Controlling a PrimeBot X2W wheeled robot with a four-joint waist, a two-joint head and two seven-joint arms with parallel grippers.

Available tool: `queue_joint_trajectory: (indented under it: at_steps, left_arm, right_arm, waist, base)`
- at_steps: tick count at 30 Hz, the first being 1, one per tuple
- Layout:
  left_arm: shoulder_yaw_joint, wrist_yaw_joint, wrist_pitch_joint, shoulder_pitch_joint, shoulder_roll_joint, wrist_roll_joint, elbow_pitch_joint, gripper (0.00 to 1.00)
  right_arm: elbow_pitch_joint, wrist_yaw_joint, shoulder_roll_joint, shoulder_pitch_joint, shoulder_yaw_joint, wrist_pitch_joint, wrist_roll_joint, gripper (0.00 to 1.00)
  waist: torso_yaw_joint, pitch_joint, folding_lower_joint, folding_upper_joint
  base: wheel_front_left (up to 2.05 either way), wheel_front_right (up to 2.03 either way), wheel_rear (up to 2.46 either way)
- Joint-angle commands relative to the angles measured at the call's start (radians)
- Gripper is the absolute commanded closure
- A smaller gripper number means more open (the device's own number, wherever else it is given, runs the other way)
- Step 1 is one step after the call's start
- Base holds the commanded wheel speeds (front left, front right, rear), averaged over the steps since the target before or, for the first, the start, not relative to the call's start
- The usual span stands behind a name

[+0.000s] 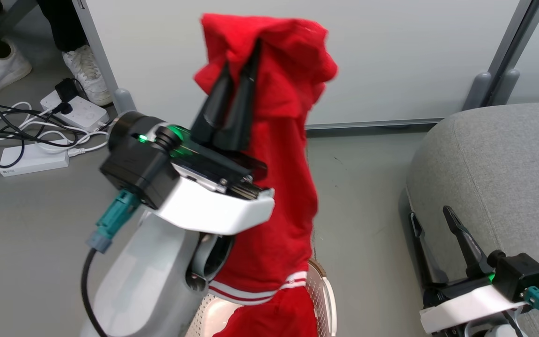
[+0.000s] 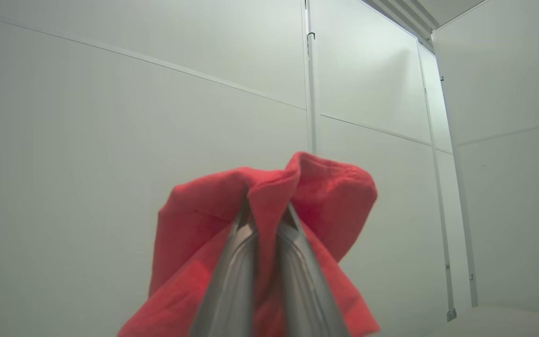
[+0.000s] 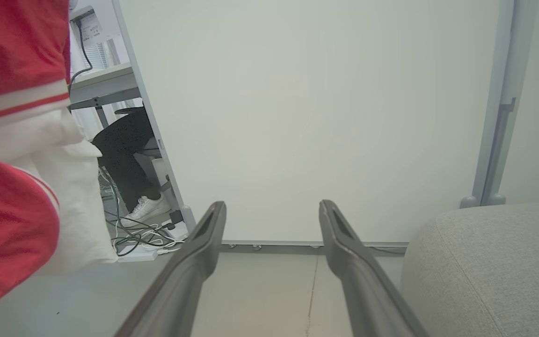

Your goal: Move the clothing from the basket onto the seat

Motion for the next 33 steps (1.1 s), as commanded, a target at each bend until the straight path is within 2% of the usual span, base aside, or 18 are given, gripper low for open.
queue_joint_trajectory:
  at_steps: [1, 10, 21, 24, 28, 33]
  left_arm:
    - [0.000, -0.007, -0.001, 0.008, 0.003, -0.003, -0.002, 1.00]
    - [-0.100, -0.054, -0.001, 0.021, 0.003, -0.040, 0.009, 1.00]
    - [-0.113, -0.046, -0.001, 0.017, 0.003, -0.044, 0.038, 1.00]
    - [-0.115, -0.044, -0.001, 0.020, 0.003, -0.037, 0.047, 1.00]
    - [-0.111, -0.043, -0.001, 0.019, 0.003, -0.032, 0.053, 1.00]
    - [-0.108, -0.044, -0.001, 0.022, 0.003, -0.033, 0.054, 1.00]
  right_arm:
    - [0.003, 0.001, 0.000, 0.012, -0.003, -0.004, -0.007, 0.00]
    - [0.008, 0.001, 0.002, 0.002, 0.000, -0.004, -0.010, 0.00]
    - [0.010, 0.001, 0.004, 0.003, 0.009, -0.004, -0.008, 0.00]
    - [-0.006, 0.001, -0.033, -0.003, 0.057, -0.004, -0.018, 0.00]
    - [-0.059, 0.001, -0.084, -0.011, 0.112, -0.004, 0.026, 0.00]
    - [-0.196, 0.001, -0.176, -0.022, 0.232, -0.004, 0.105, 0.00]
  waist:
    - [0.000, 0.000, 0.0000, 0.0000]
    - [-0.009, 0.005, 0.0000, 0.0000]
    - [-0.022, 0.002, 0.0000, 0.0000]
    - [-0.030, 0.003, 0.0000, 0.0000]
    - [-0.038, 0.004, 0.0000, 0.0000]
    - [-0.043, 0.008, 0.0000, 0.0000]
  base:
    - [0.00, 0.00, 0.00]
    - [0.00, 0.00, 0.00]
    - [0.00, 0.00, 0.00]
    - [0.00, 0.00, 0.00]
    - [0.00, 0.00, 0.00]
    - [0.00, 0.00, 0.00]
